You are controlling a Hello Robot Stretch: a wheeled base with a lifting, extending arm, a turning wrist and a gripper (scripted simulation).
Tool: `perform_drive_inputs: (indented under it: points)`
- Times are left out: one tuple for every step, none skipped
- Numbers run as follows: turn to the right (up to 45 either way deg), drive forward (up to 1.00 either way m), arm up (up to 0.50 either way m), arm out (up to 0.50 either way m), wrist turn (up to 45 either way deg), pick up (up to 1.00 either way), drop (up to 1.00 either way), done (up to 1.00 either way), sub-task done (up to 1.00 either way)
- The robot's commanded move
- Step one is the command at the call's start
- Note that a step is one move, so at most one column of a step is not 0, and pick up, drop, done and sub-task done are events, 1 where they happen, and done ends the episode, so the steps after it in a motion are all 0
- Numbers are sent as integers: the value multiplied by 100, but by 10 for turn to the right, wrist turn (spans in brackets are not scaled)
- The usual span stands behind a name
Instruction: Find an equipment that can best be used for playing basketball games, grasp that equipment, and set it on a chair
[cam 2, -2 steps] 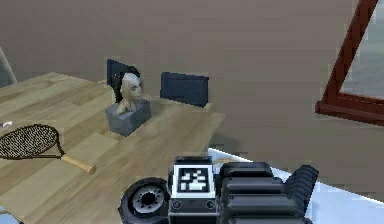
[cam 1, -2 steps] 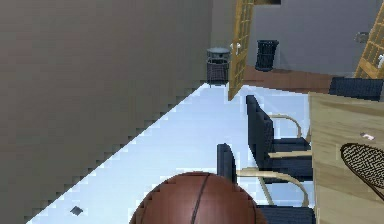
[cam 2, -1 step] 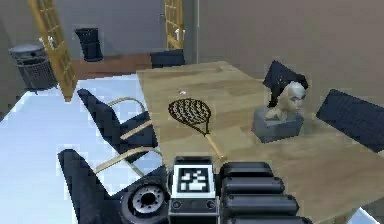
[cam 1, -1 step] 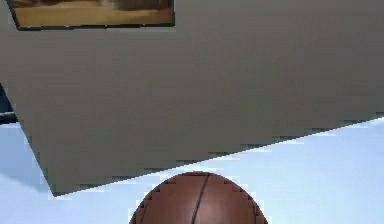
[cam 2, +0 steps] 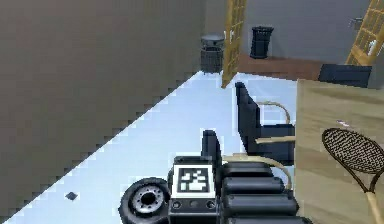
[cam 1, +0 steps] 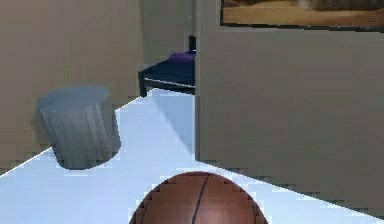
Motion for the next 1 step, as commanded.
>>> perform_drive_inputs:
  points:
    - [-150,0,0,0,0,0,0,0,0]
